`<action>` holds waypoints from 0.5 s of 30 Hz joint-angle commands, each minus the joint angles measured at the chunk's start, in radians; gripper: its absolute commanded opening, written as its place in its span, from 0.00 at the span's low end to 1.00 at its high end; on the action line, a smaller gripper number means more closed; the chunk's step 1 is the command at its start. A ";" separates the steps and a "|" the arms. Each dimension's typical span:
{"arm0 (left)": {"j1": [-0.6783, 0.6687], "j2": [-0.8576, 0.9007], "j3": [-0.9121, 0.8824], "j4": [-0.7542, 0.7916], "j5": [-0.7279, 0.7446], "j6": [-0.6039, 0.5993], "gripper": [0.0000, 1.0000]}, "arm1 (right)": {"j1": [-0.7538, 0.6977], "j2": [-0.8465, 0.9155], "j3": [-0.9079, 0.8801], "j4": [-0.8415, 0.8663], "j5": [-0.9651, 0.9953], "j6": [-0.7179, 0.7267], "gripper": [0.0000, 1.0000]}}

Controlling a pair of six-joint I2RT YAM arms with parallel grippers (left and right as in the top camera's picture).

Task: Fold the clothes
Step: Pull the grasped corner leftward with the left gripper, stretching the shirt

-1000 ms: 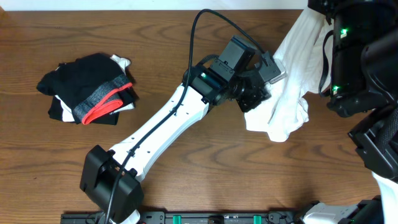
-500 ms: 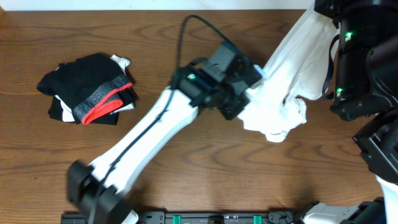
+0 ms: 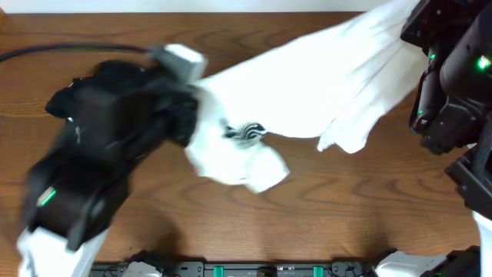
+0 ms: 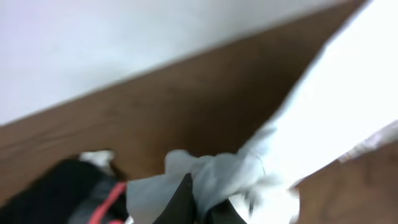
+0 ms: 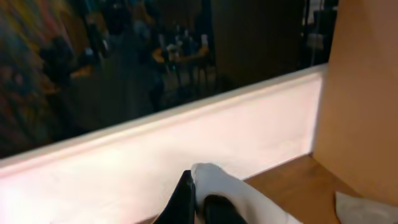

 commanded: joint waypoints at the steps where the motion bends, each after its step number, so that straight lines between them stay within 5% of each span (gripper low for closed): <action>1: 0.069 -0.066 0.041 -0.020 -0.028 -0.026 0.06 | -0.055 -0.012 0.010 -0.031 -0.092 0.093 0.02; 15: 0.156 -0.090 0.175 -0.052 -0.075 0.011 0.06 | -0.574 -0.003 0.010 -0.245 -0.854 0.146 0.01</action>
